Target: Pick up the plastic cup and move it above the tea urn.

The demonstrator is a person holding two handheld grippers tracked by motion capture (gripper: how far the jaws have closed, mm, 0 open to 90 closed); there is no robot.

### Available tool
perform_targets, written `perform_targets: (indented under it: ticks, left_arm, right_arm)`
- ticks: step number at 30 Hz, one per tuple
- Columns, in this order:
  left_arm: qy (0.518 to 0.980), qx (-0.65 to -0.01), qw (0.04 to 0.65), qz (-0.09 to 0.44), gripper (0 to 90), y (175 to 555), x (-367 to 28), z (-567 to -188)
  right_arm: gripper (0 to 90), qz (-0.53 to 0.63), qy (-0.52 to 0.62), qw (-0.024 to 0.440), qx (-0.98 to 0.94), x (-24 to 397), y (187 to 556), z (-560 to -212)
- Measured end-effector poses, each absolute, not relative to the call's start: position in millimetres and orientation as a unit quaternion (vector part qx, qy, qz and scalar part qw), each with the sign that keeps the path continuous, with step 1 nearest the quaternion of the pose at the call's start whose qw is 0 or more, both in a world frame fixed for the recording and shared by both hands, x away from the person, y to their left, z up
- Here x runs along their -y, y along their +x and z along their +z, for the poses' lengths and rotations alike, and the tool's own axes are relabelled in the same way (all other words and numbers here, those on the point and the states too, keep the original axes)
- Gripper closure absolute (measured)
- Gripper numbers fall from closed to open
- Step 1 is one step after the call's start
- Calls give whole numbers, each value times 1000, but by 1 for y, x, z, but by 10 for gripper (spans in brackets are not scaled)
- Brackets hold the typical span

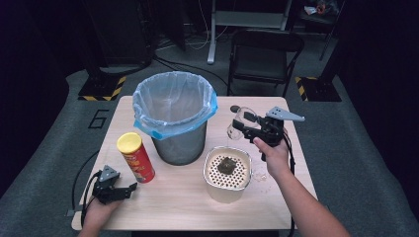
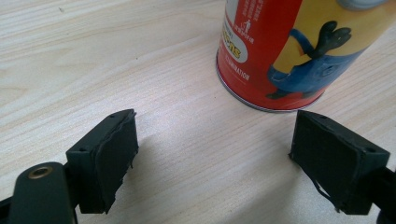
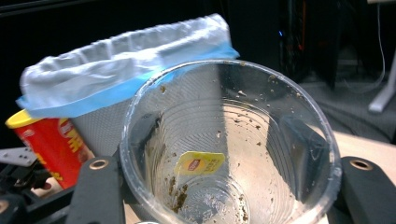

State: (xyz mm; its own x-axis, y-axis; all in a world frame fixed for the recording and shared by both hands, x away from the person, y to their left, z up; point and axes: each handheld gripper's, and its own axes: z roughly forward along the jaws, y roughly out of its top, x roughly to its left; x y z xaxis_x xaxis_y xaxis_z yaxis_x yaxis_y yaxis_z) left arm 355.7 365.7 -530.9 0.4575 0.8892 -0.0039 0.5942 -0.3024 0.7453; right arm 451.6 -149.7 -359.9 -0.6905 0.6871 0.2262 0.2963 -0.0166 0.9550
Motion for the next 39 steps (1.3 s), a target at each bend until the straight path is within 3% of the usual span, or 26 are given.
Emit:
perform_targets:
  ticks: [5, 16, 39]
  left_arm:
    - [779, -476, 349, 210, 145, 356, -366, -531]
    - [779, -476, 349, 211, 144, 356, -366, -531]
    - [780, -476, 348, 209, 145, 356, -366, -531]
  right_arm:
    - [365, 589, 394, 148, -690, 154, 469, -361]
    - [366, 563, 392, 201, -699, 163, 488, -346]
    - [368, 561, 344, 220, -720, 153, 476, -305]
